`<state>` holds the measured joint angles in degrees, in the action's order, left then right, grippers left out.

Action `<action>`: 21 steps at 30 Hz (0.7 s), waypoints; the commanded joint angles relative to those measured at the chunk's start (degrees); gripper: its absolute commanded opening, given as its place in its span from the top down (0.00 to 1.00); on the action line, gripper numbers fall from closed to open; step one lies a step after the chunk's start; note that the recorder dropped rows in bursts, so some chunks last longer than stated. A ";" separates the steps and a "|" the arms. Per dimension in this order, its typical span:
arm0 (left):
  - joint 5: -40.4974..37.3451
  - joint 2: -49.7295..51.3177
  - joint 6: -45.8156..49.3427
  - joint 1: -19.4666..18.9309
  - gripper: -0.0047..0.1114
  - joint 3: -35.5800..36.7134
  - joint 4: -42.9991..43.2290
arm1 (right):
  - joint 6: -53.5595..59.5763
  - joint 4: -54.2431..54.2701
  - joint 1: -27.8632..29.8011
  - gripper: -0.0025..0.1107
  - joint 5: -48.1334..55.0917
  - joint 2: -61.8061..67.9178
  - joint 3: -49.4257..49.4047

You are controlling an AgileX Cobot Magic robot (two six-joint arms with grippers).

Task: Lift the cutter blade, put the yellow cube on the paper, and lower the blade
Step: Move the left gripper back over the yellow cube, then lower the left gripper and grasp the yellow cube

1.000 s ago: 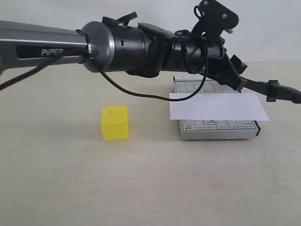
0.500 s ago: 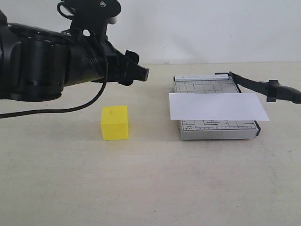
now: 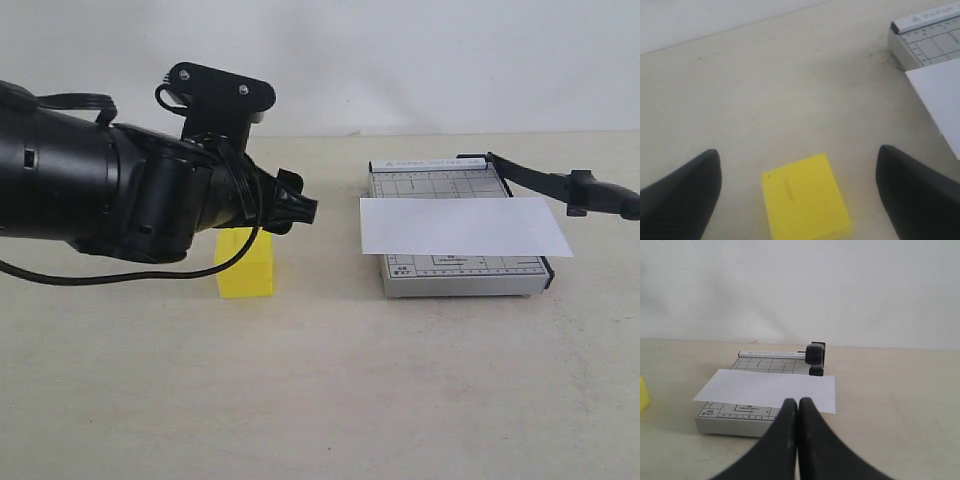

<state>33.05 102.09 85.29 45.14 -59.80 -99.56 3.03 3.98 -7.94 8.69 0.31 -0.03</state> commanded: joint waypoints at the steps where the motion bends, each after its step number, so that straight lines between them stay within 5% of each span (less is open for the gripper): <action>1: 2.82 0.90 -2.91 0.08 0.27 0.13 -0.38 | 0.29 0.20 0.01 0.98 -0.34 -0.31 0.03; 21: -0.26 5.46 -7.29 -4.64 0.27 0.13 -0.38 | 0.29 0.20 0.01 0.98 -0.34 -0.31 0.03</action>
<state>33.61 107.14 78.69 41.23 -59.80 -99.71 3.03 3.98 -7.94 8.69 0.31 -0.03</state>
